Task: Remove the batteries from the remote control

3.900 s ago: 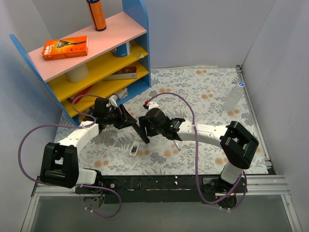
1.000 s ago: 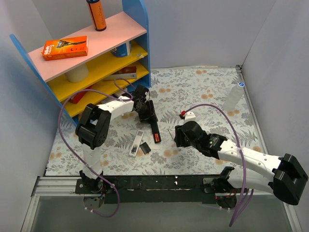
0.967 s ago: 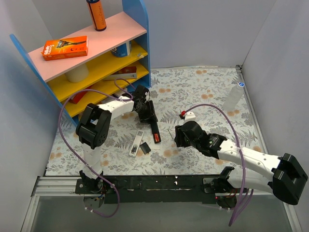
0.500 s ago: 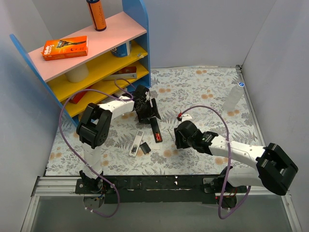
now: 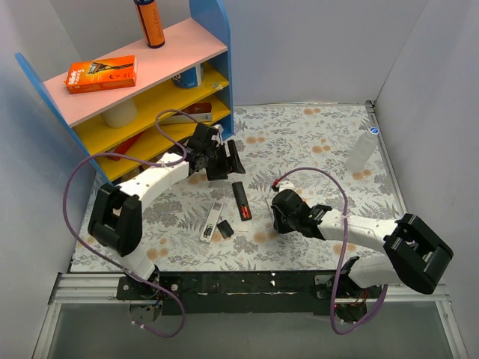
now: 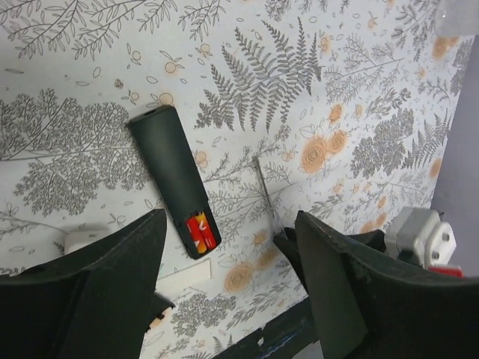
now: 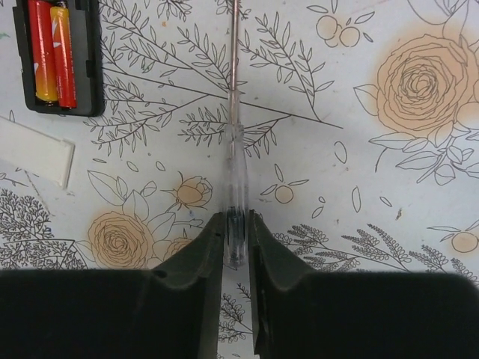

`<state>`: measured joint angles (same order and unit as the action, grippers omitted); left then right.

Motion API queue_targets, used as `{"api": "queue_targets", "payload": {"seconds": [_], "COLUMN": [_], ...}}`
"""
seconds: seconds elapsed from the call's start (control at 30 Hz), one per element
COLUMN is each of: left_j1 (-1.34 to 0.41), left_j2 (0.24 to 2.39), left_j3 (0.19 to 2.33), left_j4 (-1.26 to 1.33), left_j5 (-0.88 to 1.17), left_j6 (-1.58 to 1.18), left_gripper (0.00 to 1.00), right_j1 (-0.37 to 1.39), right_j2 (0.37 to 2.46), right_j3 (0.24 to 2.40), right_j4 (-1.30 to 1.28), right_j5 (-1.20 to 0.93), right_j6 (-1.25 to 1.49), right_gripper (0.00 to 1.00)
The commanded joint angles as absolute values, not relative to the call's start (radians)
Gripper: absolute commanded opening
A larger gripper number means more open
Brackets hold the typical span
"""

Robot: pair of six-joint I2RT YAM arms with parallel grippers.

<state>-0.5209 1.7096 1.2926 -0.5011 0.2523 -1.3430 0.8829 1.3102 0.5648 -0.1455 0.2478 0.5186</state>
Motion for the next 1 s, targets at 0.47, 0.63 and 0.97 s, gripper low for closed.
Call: {"api": "queue_targets", "payload": {"seconds": [0.47, 0.63, 0.97], "left_j1": [-0.525, -0.525, -0.532], "left_j2": [1.327, 1.321, 1.316], "left_j3": [0.905, 0.813, 0.769], "left_j4": [-0.157, -0.028, -0.006], "left_j5": [0.599, 0.675, 0.654], "left_j6": [-1.379, -1.471, -1.548], "left_gripper": [0.63, 0.59, 0.56], "right_j1": [0.879, 0.879, 0.879], "right_j2": [1.086, 1.043, 1.087], "right_j3": [0.701, 0.721, 0.768], "right_j4": [-0.156, -0.069, -0.054], "right_j5": [0.028, -0.107, -0.163], "right_j6": [0.339, 0.382, 0.414], "right_gripper": [0.01, 0.01, 0.01]}}
